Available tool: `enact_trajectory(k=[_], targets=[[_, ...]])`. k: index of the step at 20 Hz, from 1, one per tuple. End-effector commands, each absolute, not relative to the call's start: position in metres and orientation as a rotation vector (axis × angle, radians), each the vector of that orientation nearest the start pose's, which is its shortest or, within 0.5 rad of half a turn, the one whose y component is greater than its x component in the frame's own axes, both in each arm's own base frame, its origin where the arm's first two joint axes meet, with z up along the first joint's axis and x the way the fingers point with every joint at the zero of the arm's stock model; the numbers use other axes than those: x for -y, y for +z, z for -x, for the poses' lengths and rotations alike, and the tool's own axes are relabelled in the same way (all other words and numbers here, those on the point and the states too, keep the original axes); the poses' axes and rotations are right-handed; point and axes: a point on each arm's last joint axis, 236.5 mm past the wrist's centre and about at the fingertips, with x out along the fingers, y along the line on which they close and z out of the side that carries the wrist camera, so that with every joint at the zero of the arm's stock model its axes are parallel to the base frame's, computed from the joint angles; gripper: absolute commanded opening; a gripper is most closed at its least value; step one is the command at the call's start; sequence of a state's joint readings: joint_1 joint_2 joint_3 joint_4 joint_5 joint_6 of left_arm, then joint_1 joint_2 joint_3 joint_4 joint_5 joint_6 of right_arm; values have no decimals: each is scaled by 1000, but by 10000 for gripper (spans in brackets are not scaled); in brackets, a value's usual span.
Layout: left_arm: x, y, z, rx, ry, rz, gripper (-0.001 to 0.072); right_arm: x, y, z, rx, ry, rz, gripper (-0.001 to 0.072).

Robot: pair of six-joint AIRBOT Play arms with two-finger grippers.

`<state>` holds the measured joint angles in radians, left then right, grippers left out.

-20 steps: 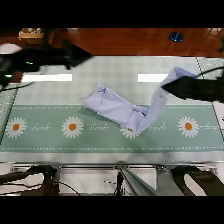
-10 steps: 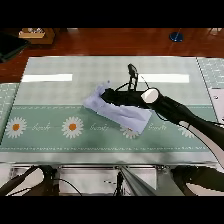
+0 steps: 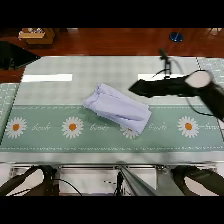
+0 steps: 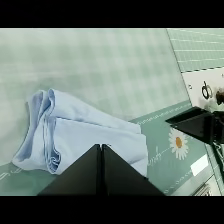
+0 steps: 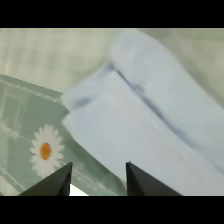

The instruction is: Fold the shirts.

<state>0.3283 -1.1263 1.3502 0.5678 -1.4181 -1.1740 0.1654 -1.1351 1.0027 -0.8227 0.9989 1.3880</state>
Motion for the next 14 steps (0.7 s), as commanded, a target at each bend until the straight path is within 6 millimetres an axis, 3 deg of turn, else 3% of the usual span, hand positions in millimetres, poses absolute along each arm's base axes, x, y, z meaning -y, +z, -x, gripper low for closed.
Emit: enact_trajectory(k=[1,3,5,6,8,10,14], targets=[[74,203,-375,-855,-624,480,115,-41,38,-288,-1353,201,-253,441],[68,195,-374,-878,-598,454,295,-9,14,-254,-1436,125,-361,459],[65,191,-374,-889,-583,441,339,-20,-13,-233,-1462,129,-579,591],[64,191,-374,-890,-583,440,339,-35,-25,-230,-1455,157,-679,603],[64,191,-374,-890,-583,440,339,-68,-42,-240,-1365,199,-871,604],[64,191,-374,-892,-580,447,339,-88,-53,-260,-1246,183,-1003,603],[64,191,-374,-894,-576,454,339,-119,-72,-278,-1174,155,-1005,597]])
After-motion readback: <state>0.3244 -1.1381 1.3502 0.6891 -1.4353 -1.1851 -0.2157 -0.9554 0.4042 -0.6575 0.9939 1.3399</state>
